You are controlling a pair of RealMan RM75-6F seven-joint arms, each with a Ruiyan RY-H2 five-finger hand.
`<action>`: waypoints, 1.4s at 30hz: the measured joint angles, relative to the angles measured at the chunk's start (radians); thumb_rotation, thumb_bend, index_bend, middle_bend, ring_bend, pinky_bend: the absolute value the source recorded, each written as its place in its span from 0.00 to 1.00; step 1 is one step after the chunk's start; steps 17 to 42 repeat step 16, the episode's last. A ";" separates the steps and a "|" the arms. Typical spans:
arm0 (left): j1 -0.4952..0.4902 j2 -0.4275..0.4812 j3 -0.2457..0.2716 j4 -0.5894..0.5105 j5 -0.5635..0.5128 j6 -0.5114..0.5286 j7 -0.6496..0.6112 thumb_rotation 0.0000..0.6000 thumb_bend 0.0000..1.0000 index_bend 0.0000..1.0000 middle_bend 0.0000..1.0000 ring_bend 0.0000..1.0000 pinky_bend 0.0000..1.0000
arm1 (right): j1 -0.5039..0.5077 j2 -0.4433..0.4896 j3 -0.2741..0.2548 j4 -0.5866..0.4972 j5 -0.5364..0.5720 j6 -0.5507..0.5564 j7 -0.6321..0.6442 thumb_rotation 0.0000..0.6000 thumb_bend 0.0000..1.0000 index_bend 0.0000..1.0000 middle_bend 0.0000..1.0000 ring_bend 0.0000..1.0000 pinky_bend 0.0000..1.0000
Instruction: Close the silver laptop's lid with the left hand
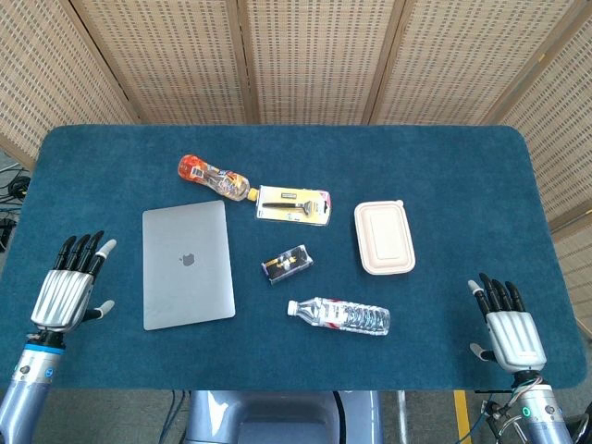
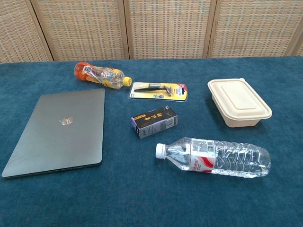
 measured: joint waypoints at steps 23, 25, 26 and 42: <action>0.077 -0.043 0.005 0.034 0.012 0.013 -0.019 1.00 0.11 0.00 0.00 0.00 0.00 | -0.001 -0.009 0.006 0.013 -0.016 0.018 0.017 1.00 0.05 0.00 0.00 0.00 0.00; 0.077 -0.043 0.005 0.034 0.012 0.013 -0.019 1.00 0.11 0.00 0.00 0.00 0.00 | -0.001 -0.009 0.006 0.013 -0.016 0.018 0.017 1.00 0.05 0.00 0.00 0.00 0.00; 0.077 -0.043 0.005 0.034 0.012 0.013 -0.019 1.00 0.11 0.00 0.00 0.00 0.00 | -0.001 -0.009 0.006 0.013 -0.016 0.018 0.017 1.00 0.05 0.00 0.00 0.00 0.00; 0.077 -0.043 0.005 0.034 0.012 0.013 -0.019 1.00 0.11 0.00 0.00 0.00 0.00 | -0.001 -0.009 0.006 0.013 -0.016 0.018 0.017 1.00 0.05 0.00 0.00 0.00 0.00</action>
